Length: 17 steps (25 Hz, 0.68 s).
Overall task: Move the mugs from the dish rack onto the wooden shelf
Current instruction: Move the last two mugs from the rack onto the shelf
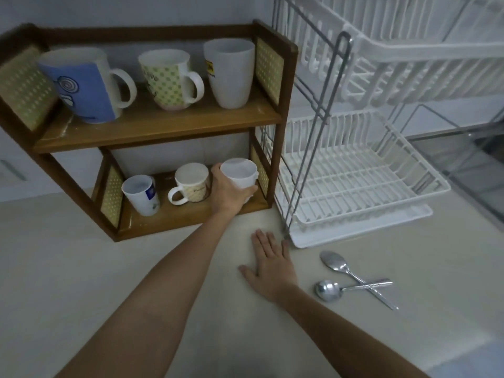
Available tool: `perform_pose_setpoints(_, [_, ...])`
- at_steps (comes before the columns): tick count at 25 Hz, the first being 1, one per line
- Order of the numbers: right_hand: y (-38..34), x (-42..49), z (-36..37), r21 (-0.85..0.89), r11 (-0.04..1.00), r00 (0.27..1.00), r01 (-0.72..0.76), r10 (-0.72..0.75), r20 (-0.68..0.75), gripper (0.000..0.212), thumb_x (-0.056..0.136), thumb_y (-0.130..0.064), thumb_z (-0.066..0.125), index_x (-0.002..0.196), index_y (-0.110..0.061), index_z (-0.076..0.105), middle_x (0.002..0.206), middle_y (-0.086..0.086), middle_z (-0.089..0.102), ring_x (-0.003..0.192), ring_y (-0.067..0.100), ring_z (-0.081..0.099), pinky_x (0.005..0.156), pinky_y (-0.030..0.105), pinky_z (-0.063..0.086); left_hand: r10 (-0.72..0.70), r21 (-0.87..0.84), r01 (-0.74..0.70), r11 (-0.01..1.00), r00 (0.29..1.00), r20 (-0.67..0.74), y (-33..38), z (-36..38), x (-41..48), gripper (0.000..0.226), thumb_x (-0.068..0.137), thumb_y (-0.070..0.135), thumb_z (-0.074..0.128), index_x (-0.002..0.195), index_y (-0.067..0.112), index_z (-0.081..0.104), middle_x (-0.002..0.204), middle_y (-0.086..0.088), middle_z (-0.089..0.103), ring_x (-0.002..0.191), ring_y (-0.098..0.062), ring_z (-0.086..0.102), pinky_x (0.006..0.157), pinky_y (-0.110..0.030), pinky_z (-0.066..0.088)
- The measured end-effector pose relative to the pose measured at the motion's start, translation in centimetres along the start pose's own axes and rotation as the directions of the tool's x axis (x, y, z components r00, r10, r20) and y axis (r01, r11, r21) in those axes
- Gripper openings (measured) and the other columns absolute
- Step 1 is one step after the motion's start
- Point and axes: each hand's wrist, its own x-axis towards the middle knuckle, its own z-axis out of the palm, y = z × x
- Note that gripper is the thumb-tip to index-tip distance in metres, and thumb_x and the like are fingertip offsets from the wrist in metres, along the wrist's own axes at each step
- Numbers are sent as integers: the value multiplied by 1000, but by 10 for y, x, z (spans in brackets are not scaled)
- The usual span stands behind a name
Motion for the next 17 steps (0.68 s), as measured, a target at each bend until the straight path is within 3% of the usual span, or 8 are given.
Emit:
perform_pose_setpoints(3, [-1,-2,-1,18,1000,1000,-5,6,-20,87,82,-68,20,152,-18,6,161,-1,2,146,18,-7,115,44,-12,-10,-13,10,1000,1000,-17,-6,13,10,98,54,29,89,129,10,30,130,-11,50,121,-27,47,92,-28,37])
perform_pose_setpoints(7, [0,0,-3,36,999,1000,-4,4,-22,87,83,-67,24,152,-18,5,161,-1,0,146,18,-9,113,40,-16,-55,-34,52,998,996,-67,-16,25,27,101,55,30,89,131,6,28,134,-14,48,124,-30,46,100,-34,39])
perform_pose_setpoints(17, [0,0,-3,49,999,999,-6,8,-37,87,82,-67,27,152,-18,11,161,-2,7,147,18,-3,115,40,-12,16,-31,-17,999,999,-37,-19,16,21,96,58,19,89,134,3,32,136,-16,48,126,-30,45,103,-32,35])
